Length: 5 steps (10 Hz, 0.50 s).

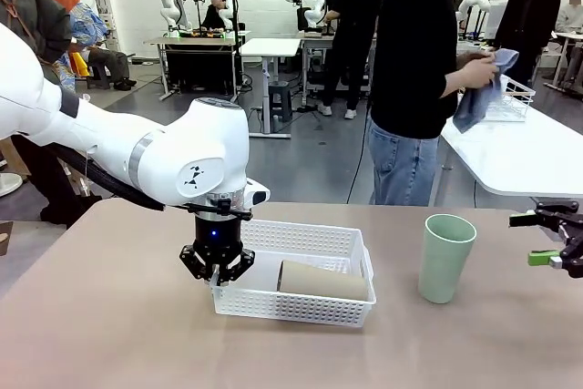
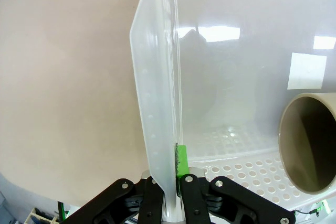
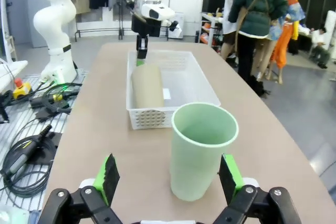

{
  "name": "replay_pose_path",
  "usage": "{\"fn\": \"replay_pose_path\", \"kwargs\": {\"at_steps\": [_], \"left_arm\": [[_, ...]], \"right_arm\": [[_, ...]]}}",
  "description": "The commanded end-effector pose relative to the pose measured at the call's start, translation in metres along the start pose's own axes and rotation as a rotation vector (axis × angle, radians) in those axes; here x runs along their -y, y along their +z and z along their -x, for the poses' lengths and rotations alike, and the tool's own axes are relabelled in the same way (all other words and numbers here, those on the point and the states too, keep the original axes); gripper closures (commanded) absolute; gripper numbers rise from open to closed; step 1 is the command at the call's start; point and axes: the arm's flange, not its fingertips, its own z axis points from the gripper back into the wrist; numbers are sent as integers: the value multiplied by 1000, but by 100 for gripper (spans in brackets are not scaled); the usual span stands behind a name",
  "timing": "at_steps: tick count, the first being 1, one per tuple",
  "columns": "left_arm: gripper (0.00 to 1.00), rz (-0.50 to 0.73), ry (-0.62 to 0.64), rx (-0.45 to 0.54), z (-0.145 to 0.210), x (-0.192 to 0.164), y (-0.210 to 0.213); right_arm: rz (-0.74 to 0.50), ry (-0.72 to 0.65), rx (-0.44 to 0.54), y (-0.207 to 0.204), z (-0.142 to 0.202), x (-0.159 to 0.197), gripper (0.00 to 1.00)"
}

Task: Clean and organize the cups into the basket.
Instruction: Pick up the Reusable plastic cup from the right side of the table and stack it inside the Organizing basket in the center of the table.

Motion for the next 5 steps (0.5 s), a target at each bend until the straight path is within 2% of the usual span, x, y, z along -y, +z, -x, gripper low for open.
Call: {"fn": "replay_pose_path", "kwargs": {"at_steps": [1,5], "left_arm": [[100,-4,-2,-1,0,0,-2],[100,-4,-2,-1,0,0,-2]], "right_arm": [[-48,-9,21,1,23,22,0],[-20,-93,-21,-19,71,47,0]]}}
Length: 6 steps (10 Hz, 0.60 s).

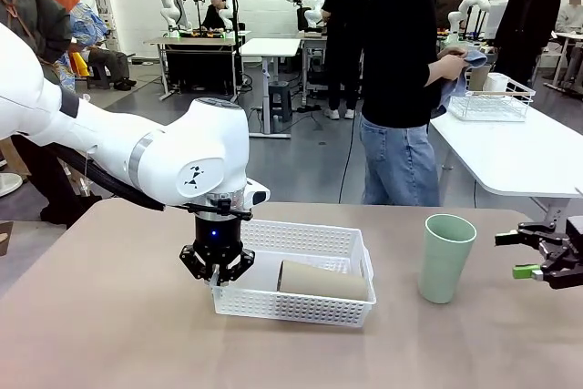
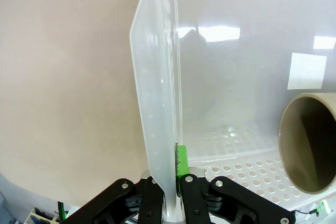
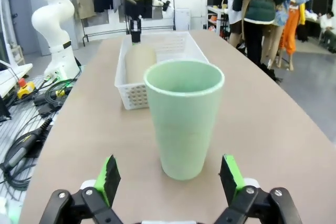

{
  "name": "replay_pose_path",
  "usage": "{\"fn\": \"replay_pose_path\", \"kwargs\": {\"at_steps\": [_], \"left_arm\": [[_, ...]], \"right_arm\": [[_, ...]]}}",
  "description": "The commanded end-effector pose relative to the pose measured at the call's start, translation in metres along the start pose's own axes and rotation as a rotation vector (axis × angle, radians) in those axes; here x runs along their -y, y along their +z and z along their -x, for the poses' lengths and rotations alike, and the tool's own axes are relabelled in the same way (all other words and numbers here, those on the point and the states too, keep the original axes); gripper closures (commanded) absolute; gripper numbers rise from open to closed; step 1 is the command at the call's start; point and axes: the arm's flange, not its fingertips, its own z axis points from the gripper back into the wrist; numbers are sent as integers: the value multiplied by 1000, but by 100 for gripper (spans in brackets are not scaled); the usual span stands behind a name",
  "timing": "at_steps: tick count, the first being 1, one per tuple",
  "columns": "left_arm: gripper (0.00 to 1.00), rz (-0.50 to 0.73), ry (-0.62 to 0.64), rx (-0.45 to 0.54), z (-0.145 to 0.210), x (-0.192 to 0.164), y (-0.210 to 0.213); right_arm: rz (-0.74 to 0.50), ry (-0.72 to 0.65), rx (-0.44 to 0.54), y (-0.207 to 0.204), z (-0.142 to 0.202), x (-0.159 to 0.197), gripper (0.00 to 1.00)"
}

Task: Clean and organize the cups into the basket.
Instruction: Pick up the Reusable plastic cup from the right side of the table and stack it inside the Organizing basket in the center of the table.

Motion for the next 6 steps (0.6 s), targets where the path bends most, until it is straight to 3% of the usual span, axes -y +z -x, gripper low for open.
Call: {"fn": "replay_pose_path", "kwargs": {"at_steps": [1,6], "left_arm": [[100,-4,-2,-1,0,0,-2],[100,-4,-2,-1,0,0,-2]], "right_arm": [[37,-7,-23,-9,15,15,0],[8,-17,-12,-4,10,6,0]]}}
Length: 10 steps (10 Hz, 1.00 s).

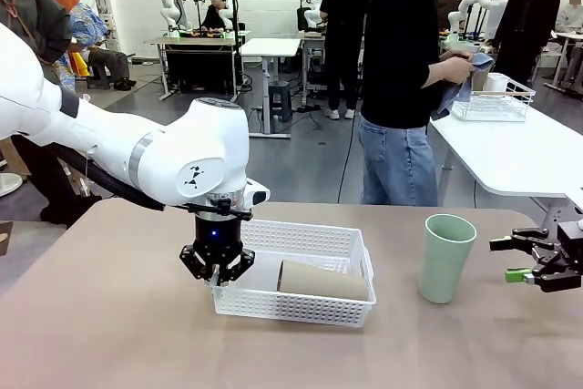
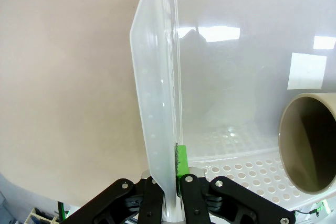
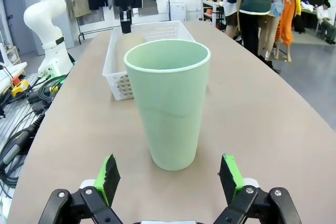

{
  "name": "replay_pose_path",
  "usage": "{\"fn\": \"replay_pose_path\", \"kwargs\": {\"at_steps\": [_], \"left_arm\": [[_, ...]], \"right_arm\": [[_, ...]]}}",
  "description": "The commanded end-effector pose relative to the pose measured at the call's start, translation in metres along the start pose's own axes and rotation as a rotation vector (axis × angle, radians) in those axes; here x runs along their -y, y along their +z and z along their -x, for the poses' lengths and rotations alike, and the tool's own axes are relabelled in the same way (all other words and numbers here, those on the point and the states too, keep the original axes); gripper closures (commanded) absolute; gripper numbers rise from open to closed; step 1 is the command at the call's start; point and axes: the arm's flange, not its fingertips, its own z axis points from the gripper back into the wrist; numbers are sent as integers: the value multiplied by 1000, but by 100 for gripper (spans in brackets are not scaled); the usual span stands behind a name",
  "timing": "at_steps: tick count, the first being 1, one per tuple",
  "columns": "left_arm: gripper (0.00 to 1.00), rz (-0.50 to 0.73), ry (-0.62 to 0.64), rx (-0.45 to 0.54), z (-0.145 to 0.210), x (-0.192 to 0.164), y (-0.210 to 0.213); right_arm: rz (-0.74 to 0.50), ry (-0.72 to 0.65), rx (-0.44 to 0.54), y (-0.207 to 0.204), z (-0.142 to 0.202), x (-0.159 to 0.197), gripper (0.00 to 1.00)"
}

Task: Clean and organize the cups into the basket.
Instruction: Pick up the Reusable plastic cup from the right side of the table and stack it inside the Organizing basket in the center of the table.

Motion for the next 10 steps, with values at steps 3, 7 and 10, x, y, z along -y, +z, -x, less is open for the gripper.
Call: {"fn": "replay_pose_path", "kwargs": {"at_steps": [3,7,10], "left_arm": [[100,-4,-2,-1,0,0,-2],[100,-4,-2,-1,0,0,-2],[100,-4,-2,-1,0,0,-2]], "right_arm": [[0,2,0,0,-1,0,0],[-75,-39,-40,-49,21,11,0],[-104,-35,-29,-64,21,13,0]]}}
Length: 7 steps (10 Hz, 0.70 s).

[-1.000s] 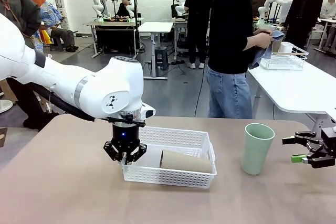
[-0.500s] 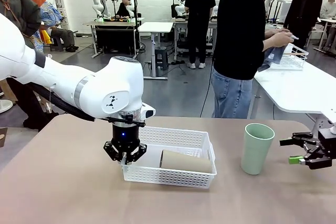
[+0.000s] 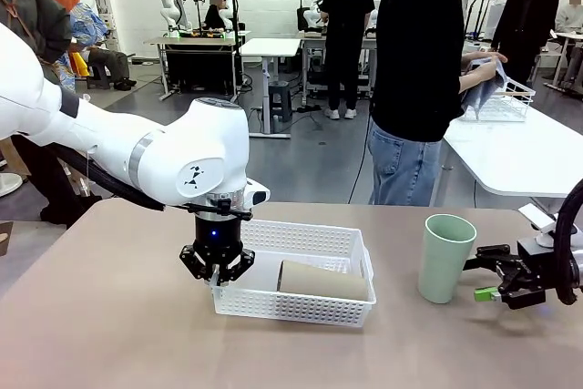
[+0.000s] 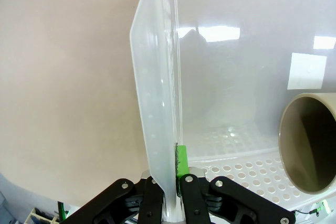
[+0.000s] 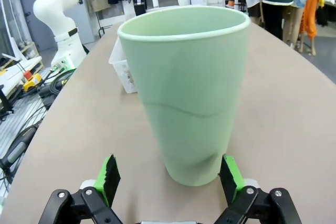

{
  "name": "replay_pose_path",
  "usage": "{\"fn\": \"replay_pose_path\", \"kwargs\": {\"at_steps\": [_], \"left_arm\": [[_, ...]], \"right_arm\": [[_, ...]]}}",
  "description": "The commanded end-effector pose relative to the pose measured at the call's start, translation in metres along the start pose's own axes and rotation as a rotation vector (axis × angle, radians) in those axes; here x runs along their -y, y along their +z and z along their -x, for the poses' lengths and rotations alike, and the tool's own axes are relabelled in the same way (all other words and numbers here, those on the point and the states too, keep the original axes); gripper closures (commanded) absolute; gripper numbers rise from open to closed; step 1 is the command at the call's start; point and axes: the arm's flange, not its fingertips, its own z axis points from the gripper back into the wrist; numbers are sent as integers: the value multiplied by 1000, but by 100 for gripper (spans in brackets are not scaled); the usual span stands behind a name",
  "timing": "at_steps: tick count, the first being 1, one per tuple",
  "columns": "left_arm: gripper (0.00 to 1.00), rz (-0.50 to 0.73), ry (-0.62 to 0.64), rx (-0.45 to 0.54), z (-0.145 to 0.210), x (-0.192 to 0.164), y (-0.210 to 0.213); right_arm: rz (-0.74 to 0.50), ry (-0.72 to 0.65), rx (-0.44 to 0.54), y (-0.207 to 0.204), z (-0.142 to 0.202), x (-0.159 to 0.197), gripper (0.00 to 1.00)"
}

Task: Clean and organize the cups into the basket.
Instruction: Pick up the Reusable plastic cup from the right side of the table and stack it inside the Organizing basket in the center of the table.

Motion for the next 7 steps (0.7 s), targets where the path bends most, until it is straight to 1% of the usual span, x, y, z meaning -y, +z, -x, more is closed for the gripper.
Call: {"fn": "replay_pose_path", "kwargs": {"at_steps": [1,7], "left_arm": [[100,-4,-2,-1,0,0,-2],[100,-4,-2,-1,0,0,-2]], "right_arm": [[4,2,1,-6,-1,10,0],[-23,-4,1,-38,2,26,0]]}}
